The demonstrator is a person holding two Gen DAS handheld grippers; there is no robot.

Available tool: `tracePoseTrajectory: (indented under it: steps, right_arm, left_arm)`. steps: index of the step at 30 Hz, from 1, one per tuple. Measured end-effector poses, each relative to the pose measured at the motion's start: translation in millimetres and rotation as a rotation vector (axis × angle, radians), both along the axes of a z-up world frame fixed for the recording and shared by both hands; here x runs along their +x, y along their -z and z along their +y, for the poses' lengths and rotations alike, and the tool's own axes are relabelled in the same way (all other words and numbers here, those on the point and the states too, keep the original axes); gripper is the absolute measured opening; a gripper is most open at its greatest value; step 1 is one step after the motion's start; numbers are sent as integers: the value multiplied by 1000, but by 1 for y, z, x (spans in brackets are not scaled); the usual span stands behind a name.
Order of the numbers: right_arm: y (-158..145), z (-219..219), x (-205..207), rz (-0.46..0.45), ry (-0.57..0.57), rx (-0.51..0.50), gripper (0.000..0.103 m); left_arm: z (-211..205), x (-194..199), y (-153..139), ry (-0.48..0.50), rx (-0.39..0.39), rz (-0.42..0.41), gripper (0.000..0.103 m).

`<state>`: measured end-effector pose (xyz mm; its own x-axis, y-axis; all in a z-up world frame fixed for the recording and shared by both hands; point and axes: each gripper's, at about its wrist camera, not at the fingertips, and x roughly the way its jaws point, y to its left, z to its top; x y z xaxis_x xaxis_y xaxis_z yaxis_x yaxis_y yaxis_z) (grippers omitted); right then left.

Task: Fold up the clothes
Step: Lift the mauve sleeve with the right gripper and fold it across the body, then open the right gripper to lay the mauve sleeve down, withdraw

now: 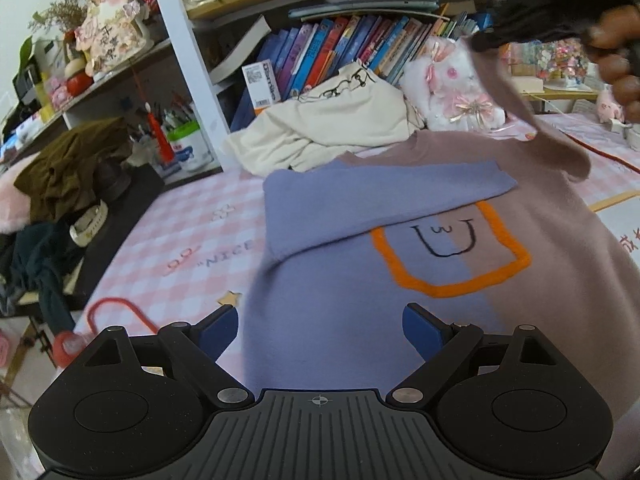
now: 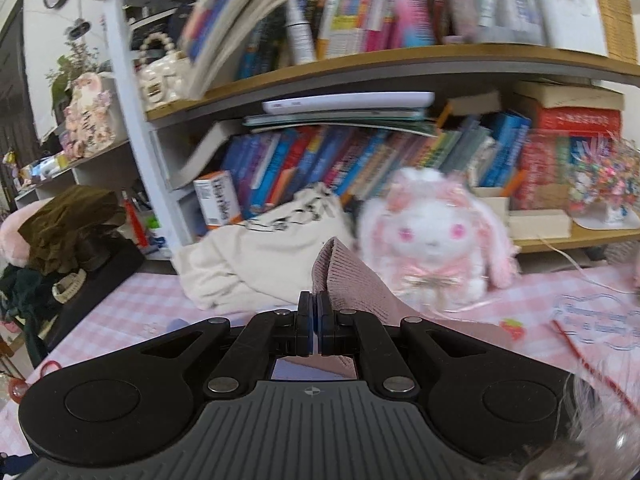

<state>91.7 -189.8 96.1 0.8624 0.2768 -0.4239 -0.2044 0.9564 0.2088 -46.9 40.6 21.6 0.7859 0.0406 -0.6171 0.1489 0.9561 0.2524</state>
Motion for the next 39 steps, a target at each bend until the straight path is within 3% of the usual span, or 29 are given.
tracePoseTrajectory:
  steps: [8,15,24,25,26,27,28,32,39]
  right_arm:
    - [1,72,8,11,-74,-18,3]
    - [11,128,15,60,-160,-60,3]
    - [35,147,26,155,-222,-59,4]
    - [38,149,27,166,-229,-59,6]
    - [39,149,26,173,-236,-52,17]
    - [39,147,24,172,-241,-37,38]
    - [38,145,20,167,-244,-22,47]
    - [35,129,2,168,-245,3,50]
    - [59,84,-44,252,-174,-115,56]
  left_arm:
    - [31,-7,8,33,-39,24,92]
    - [54,-9,15,0,-68,36,92]
    - [77,-15,18,-59,-103,52,92]
    - [78,-15,19,-65,-106,53,92]
    - [80,-15,19,-72,-111,56,92]
    - [81,-14,20,-76,-115,58,92]
    - [82,-13,19,-79,-119,60,92]
    - [84,-7,21,-85,-141,77,92]
    - [83,1,26,-65,-200,106,92]
